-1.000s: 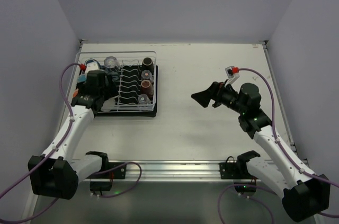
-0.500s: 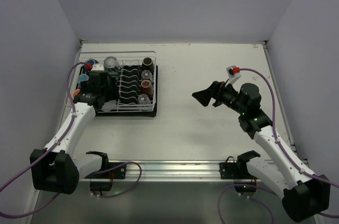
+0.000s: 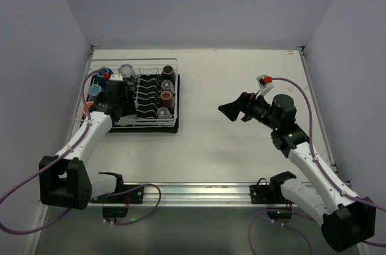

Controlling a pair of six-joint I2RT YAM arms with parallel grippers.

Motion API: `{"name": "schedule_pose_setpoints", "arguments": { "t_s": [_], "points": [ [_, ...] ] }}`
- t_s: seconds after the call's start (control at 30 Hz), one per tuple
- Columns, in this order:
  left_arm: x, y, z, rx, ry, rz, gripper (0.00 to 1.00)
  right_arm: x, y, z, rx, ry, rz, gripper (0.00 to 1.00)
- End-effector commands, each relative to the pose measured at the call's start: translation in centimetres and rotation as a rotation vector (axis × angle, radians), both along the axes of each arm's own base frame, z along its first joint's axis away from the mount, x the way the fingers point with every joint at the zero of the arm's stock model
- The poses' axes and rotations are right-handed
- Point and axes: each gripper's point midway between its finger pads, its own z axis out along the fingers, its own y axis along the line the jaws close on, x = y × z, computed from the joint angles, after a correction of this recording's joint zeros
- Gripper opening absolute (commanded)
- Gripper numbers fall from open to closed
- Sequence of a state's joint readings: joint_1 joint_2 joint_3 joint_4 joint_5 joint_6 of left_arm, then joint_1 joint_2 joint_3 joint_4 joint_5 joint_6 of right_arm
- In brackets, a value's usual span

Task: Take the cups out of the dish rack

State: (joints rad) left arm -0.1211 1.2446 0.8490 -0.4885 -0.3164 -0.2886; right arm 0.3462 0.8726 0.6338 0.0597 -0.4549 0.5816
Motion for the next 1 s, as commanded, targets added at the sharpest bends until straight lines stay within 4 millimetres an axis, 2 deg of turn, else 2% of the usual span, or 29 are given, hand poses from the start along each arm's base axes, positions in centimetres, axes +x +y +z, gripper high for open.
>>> {"name": "schedule_pose_setpoints", "arguments": {
  "t_s": [0.0,0.03,0.13,0.27,0.33,0.37,0.47,0.63,0.73,0.77,0.87,0.9,0.97],
  "points": [
    [0.0,0.0,0.7,0.0,-0.045,-0.026,0.59,0.5,-0.3,0.2,-0.017,-0.023,-0.022,0.98],
    [-0.1,0.1,1.0,0.001,-0.054,-0.022,0.43,0.4,-0.2,0.2,-0.016,-0.023,-0.019,0.98],
    [-0.2,0.5,2.6,0.005,-0.104,0.002,0.21,0.2,0.0,0.1,-0.007,-0.011,-0.005,0.98],
    [-0.1,0.0,6.4,-0.03,-0.214,-0.005,0.15,0.0,0.7,0.3,0.008,-0.001,0.021,0.98],
    [-0.2,-0.2,7.7,-0.045,-0.247,-0.012,0.13,0.0,1.1,0.6,0.01,0.0,0.024,0.98],
    [-0.3,-0.3,9.0,-0.054,-0.283,-0.013,0.12,0.0,1.3,0.8,0.013,0.0,0.028,0.98],
    [-0.5,-0.7,11.4,-0.079,-0.35,-0.027,0.09,-0.2,2.1,1.7,0.034,-0.005,0.046,0.98],
    [-0.9,-1.4,13.6,-0.124,-0.401,-0.054,0.05,-0.3,3.5,3.3,0.08,-0.017,0.078,0.97],
    [-1.4,-3.2,16.1,-0.21,-0.463,-0.119,0.04,-0.6,4.4,4.5,0.13,-0.029,0.106,0.97],
    [-1.6,-3.8,17.7,-0.249,-0.511,-0.137,0.03,-1.0,4.9,4.9,0.152,-0.027,0.121,0.96],
    [-1.9,-7.1,20.4,-0.404,-0.59,-0.261,0.03,-1.8,6.1,6.2,0.219,-0.055,0.176,0.92],
    [-2.4,-9.1,20.8,-0.483,-0.593,-0.351,0.03,-2.1,6.5,7.2,0.25,-0.087,0.204,0.9],
    [-2.5,-11.3,22.2,-0.609,-0.648,-0.426,0.02,-2.6,7.3,7.8,0.294,-0.09,0.238,0.83]
  ]
}}
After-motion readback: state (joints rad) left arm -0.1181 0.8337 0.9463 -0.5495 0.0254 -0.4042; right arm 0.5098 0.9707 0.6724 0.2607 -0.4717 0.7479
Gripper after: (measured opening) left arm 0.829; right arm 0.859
